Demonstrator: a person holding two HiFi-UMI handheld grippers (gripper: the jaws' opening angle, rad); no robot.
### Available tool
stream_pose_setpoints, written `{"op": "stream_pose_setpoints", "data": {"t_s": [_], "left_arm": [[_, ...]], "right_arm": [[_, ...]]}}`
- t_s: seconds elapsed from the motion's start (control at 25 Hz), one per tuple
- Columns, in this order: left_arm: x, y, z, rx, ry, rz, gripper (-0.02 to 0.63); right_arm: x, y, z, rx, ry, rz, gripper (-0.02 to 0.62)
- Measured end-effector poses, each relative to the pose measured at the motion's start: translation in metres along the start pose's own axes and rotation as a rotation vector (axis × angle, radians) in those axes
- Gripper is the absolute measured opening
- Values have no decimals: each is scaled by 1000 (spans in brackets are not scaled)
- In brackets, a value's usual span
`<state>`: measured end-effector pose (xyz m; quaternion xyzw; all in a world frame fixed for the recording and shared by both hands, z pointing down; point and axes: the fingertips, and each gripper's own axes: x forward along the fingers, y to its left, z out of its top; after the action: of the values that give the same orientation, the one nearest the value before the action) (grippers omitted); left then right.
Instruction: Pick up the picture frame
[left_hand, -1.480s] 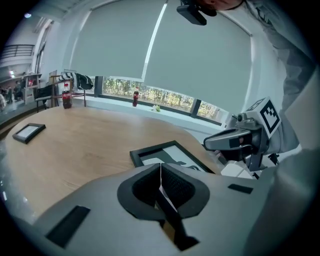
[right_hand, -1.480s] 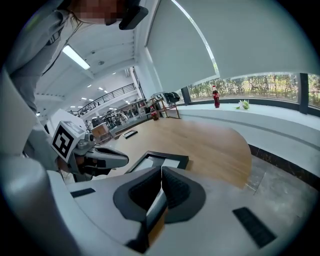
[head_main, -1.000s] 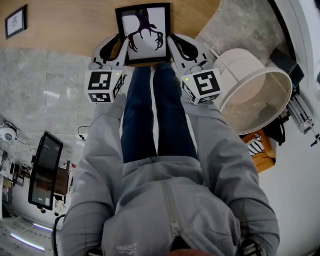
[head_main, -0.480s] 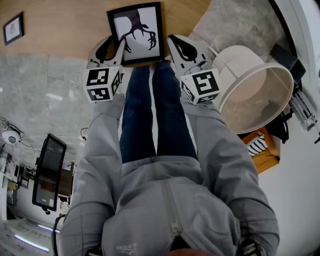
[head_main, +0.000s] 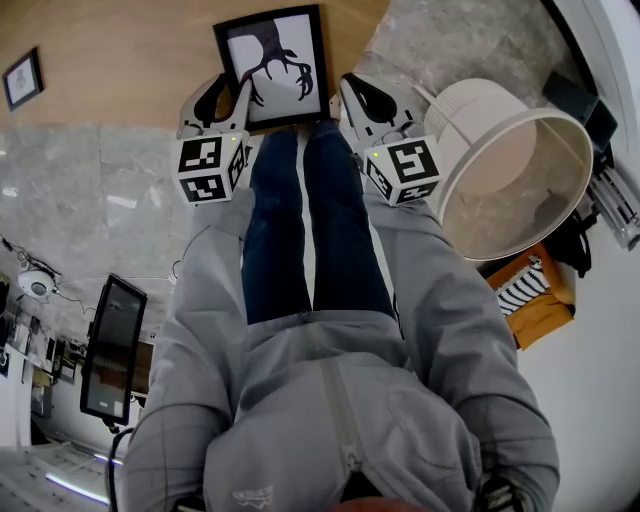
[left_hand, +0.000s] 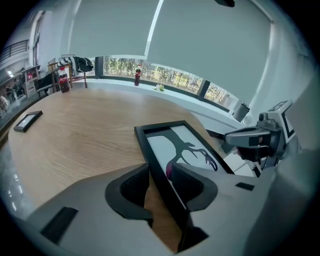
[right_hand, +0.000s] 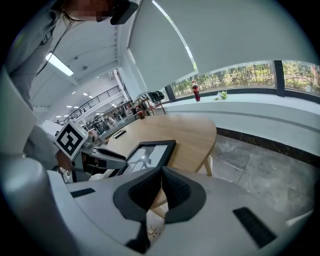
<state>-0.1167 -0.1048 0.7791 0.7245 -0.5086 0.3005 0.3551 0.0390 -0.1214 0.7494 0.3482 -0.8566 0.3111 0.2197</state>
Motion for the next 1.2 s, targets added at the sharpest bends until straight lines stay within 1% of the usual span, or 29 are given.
{"op": "stream_pose_setpoints", "data": {"t_s": [0.12, 0.28, 0.4, 0.52, 0.56, 0.6, 0.64, 0.72, 0.84, 0.92, 1.08, 1.2], "left_arm": [[10, -30, -1, 12, 5, -15, 153], [16, -44, 1, 30, 15, -32, 153], [16, -44, 5, 39, 20, -34, 153], [14, -43, 8, 33, 21, -31, 153], [14, -44, 9, 34, 22, -33, 153], [14, -44, 10, 37, 23, -35, 153], [14, -45, 10, 39, 25, -39, 153], [15, -47, 11, 43, 28, -47, 153], [17, -51, 11, 50, 33, -59, 153], [23, -62, 10, 58, 36, -66, 153], [31, -95, 11, 80, 39, -88, 152], [31, -109, 13, 97, 45, -114, 147]], "right_arm": [[-19, -22, -12, 22, -2, -21, 32], [-22, -30, -15, 64, -10, -33, 34], [-18, -25, -16, 118, -8, -4, 35], [-14, -23, -17, 193, -12, 28, 41], [-13, -24, -17, 218, -12, 37, 66], [-12, -24, -18, 246, -11, 49, 135], [-10, -25, -19, 277, -9, 63, 187], [-6, -25, -24, 336, -3, 106, 187], [1, -24, -31, 428, 11, 202, 192], [0, -33, -39, 494, 13, 254, 195], [-11, -52, -49, 623, 11, 321, 195], [-13, -52, -49, 672, 19, 359, 195]]}}
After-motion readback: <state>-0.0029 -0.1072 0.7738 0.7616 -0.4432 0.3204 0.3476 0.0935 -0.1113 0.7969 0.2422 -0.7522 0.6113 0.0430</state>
